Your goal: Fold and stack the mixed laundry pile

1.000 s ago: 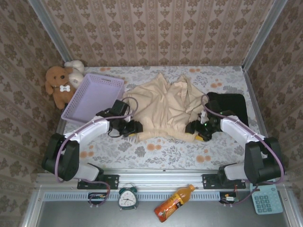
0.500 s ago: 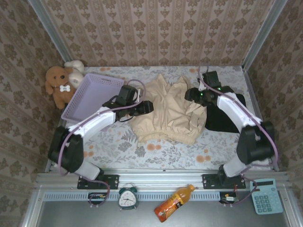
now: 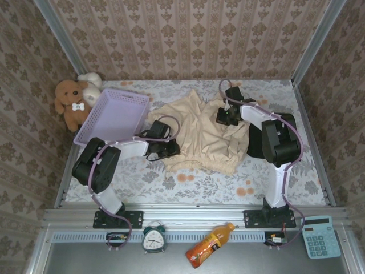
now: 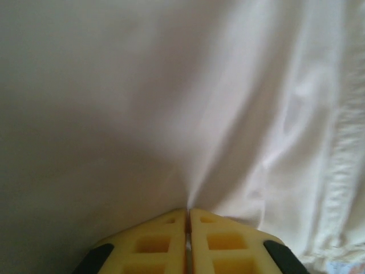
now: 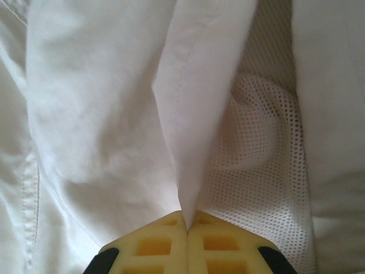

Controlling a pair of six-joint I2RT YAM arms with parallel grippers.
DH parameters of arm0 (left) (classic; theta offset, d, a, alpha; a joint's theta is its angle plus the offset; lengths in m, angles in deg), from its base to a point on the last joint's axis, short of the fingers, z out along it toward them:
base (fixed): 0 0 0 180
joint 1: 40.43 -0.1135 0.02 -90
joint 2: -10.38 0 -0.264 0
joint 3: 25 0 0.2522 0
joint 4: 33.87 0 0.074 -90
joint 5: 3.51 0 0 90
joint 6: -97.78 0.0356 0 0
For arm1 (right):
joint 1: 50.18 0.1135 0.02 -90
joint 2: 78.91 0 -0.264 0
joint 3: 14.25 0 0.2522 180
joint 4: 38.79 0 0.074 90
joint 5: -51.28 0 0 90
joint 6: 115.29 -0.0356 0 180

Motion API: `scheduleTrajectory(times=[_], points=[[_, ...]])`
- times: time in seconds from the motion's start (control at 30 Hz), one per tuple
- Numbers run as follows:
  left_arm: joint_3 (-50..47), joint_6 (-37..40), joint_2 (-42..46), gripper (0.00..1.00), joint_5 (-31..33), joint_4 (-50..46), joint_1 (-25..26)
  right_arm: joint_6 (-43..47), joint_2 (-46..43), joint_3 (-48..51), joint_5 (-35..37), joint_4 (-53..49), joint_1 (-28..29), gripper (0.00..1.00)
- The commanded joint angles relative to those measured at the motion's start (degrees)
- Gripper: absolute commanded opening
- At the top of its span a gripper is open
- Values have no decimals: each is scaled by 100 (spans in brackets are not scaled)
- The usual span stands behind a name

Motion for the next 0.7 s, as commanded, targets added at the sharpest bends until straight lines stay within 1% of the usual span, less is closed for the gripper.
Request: scheduleTrajectory(times=[0.0, 0.07, 0.13, 0.17, 0.2, 0.23, 0.27, 0.33, 0.37, 0.4, 0.47, 0.53, 0.6, 0.67], points=[[-255, 318, -168, 9, 183, -301, -308, 200, -121, -443, 156, -200, -166, 0], [-298, 414, -200, 8, 153, -384, -460, 369, -166, -757, 292, -348, -389, 0], [-238, 551, -187, 8, 159, -565, -510, 521, -3, -1313, 440, -622, -671, 0], [-178, 624, -167, 7, 197, -692, -502, 560, 148, -1600, 503, -595, -826, 0], [-115, 689, -149, 7, 218, -792, -496, 554, 329, -1904, 492, -571, -976, 7], [-66, 725, -128, 7, 231, -867, -482, 519, 542, -2235, 383, -660, -1113, 28], [-21, 751, -98, 7, 251, -945, -471, 412, 816, -2694, 199, -867, -1245, 38], [17, 748, -14, 7, 269, -1004, -452, 208, 1188, -3412, -88, -1335, -1440, 40], [20, 730, 42, 8, 267, -1016, -439, 180, 1214, -3508, -110, -1387, -1476, 46], [26, 713, 99, 8, 267, -1026, -428, 203, 1120, -3415, -36, -1369, -1472, 49], [35, 676, 211, 10, 258, -1060, -401, 217, 755, -2881, 9, -1112, -1461, 47], [98, 657, 352, 11, 236, -1128, -390, 293, 266, -2081, -73, -791, -1391, 39], [230, 705, 573, 12, 246, -1312, -373, 444, -229, -1234, 79, -595, -1297, 37], [394, 803, 786, 15, 265, -1502, -357, 520, -560, -597, 59, -522, -1262, 39]])
